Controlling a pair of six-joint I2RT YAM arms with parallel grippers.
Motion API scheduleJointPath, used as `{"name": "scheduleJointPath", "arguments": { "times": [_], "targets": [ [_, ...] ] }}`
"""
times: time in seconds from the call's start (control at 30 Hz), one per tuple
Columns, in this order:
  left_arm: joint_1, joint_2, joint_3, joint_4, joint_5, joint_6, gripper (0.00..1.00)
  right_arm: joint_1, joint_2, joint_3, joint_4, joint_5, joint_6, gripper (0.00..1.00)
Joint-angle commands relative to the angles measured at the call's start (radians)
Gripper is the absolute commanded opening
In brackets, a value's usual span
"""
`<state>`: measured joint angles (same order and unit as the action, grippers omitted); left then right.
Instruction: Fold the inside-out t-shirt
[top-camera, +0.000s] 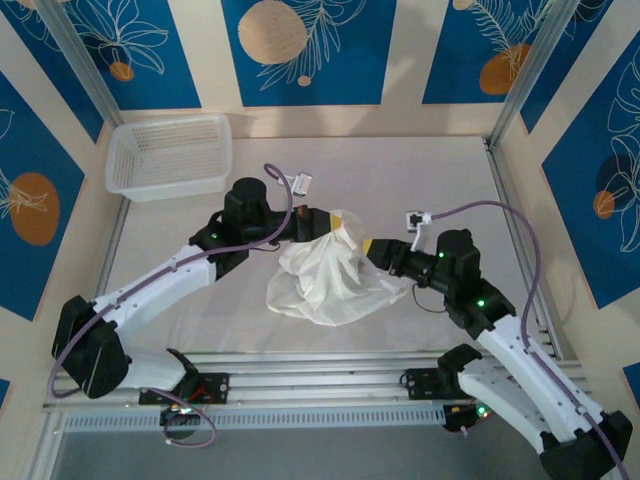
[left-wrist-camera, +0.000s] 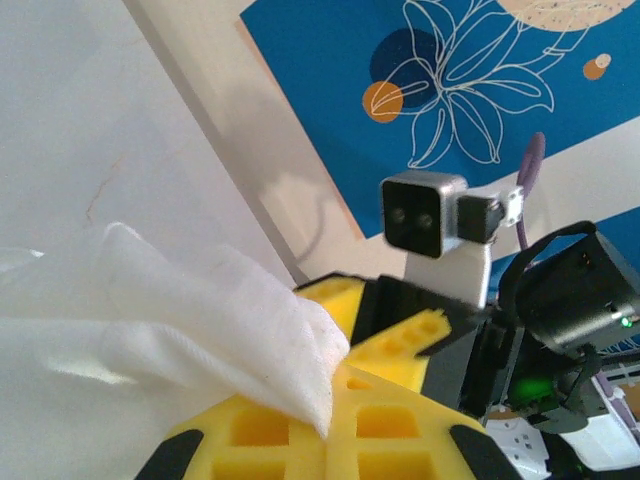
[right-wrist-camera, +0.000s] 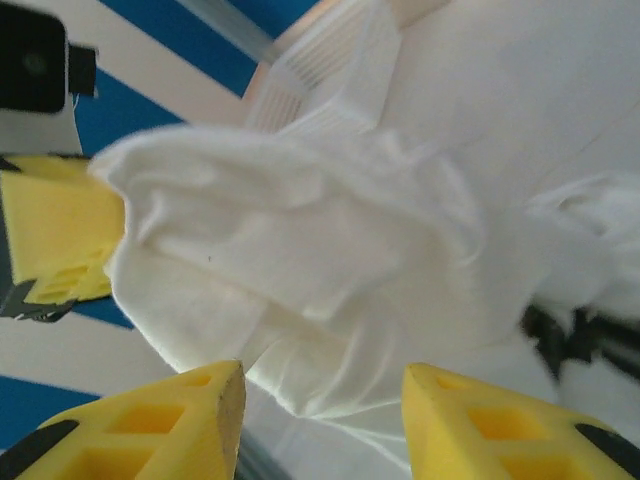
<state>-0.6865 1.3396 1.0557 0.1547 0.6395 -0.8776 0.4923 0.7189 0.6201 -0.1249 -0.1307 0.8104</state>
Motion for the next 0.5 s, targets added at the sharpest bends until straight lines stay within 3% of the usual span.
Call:
{"name": "scheduleJointPath", "arguments": {
  "times": [0.0,0.1,0.2,0.3,0.4,0.47],
  "targets": [
    [0.011,0.004,0.027,0.055,0.035,-0.027,0.0,0.02,0.091,-0.027,0.151,-0.009,0.099,0.48],
    [0.011,0.0,0.032,0.066,0.035,-0.045,0.0,0.039,0.226,-0.003,0.237,-0.039,0.111,0.48],
    [0.011,-0.014,0.036,0.099,0.032,-0.072,0.0,0.123,0.337,-0.012,0.233,0.066,0.036,0.33],
    [0.016,-0.028,0.051,0.091,0.021,-0.068,0.0,0.244,0.401,-0.119,0.313,0.197,-0.025,0.28],
    [0.019,-0.027,0.061,0.083,0.028,-0.066,0.0,0.27,0.376,-0.215,0.366,0.217,-0.022,0.27],
    [0.022,-0.02,0.063,0.083,0.038,-0.067,0.0,0.301,0.295,-0.218,0.303,0.28,-0.101,0.32]
  ]
}}
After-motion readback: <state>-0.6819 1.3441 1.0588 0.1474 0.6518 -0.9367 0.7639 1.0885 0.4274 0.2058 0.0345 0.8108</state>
